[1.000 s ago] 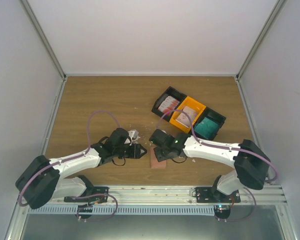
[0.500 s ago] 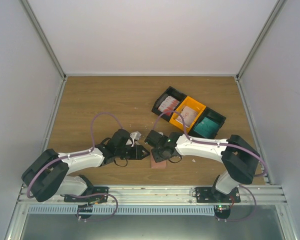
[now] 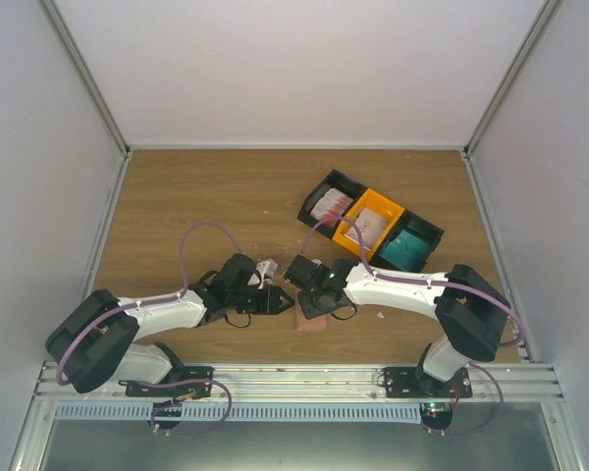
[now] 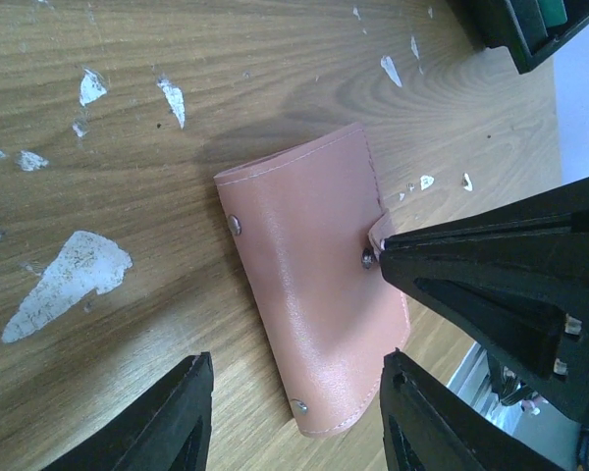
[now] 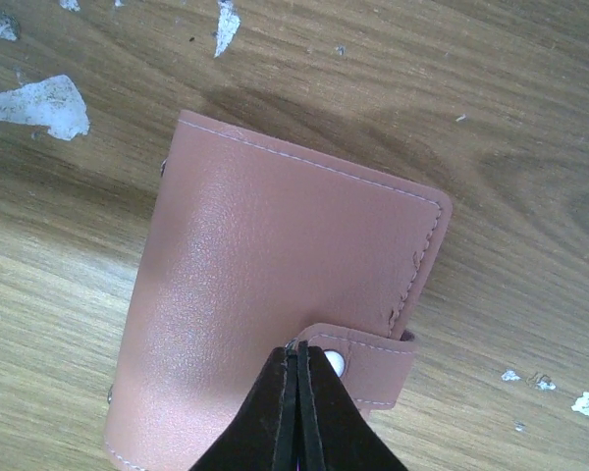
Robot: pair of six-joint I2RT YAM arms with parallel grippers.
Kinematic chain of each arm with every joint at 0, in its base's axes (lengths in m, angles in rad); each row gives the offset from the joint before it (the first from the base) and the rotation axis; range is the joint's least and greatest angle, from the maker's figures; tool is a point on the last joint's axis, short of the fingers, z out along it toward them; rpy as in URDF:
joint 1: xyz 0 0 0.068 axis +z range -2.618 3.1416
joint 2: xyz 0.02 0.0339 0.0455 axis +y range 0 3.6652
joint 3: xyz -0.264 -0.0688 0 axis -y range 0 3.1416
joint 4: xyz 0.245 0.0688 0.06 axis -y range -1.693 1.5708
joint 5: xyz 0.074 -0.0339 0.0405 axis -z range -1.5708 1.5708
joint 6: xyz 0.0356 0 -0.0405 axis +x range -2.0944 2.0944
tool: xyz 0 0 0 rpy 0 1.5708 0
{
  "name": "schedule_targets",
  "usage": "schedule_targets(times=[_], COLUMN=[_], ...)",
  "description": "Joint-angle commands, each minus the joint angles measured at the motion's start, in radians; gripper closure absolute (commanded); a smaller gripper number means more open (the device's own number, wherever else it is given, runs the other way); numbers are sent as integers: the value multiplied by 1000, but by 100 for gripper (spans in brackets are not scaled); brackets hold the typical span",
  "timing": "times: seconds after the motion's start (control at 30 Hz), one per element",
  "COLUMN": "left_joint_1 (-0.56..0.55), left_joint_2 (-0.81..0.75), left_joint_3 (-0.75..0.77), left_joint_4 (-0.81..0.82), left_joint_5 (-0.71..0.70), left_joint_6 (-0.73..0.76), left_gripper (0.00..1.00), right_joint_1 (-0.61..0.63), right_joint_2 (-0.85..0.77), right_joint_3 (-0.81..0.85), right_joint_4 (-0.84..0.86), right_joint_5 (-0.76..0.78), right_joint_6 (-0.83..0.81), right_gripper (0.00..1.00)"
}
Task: Put the credit cards into the card holder
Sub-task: Close the card holder at the center of the board.
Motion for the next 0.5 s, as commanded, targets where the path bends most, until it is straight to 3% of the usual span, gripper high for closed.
schedule_targets(times=[0.0,0.23,0.47], left_joint_1=[6,3,-8], left_joint_2=[19,64,113], left_joint_3=[-11,-4,13], left_joint_4=[59,84,100], left_joint_5=[23,51,67], left_joint_6=[1,-2,-3], left_gripper=[51,51,59], right_joint_1=[9,9,8], right_joint_2=[-9,-34,-35], right_joint_3=[20,7,-5], right_joint_4=[-3,22,47], right_joint_5=[24,23,-9], right_joint_6=[17,26,12], right_gripper=[100,100,99])
